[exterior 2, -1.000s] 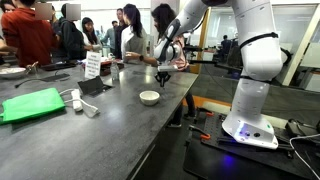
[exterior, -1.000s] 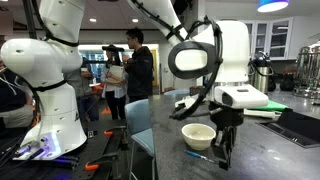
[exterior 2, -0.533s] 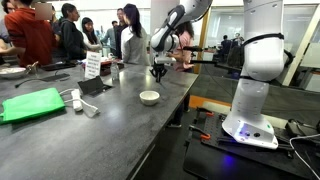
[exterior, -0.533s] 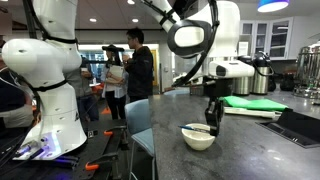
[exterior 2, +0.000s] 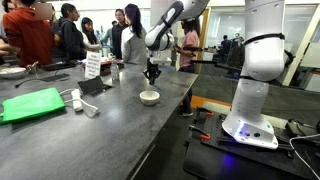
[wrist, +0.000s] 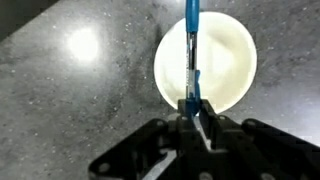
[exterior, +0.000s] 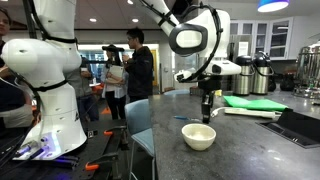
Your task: Put the blue pen in the white bowl
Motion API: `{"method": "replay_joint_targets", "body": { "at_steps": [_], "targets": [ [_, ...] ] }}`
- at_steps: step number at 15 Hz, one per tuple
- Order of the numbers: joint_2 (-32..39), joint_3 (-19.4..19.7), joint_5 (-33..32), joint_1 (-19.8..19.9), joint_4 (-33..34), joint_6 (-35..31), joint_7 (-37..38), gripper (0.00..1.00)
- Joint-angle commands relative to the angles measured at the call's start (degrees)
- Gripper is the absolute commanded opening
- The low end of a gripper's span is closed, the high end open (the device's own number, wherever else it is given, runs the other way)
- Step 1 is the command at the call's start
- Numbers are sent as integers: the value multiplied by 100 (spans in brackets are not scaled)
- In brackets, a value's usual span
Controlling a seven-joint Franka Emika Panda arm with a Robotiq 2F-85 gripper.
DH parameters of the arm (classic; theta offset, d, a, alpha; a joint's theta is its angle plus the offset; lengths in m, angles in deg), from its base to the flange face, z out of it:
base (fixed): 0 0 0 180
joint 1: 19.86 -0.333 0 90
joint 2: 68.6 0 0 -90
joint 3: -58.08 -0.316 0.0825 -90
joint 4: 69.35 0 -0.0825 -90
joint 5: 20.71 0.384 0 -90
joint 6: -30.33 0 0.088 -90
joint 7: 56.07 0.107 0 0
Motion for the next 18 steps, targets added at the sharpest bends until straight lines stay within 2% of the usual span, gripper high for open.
{"method": "replay_joint_targets", "body": {
  "at_steps": [1,8,18],
  "targets": [
    [87,-125,142,-40,2,97,-307,4],
    [518,-336,242,-112,-18,83,-489,4],
    [820,-190,-69,-263,296,-9,-196,4]
  ]
}}
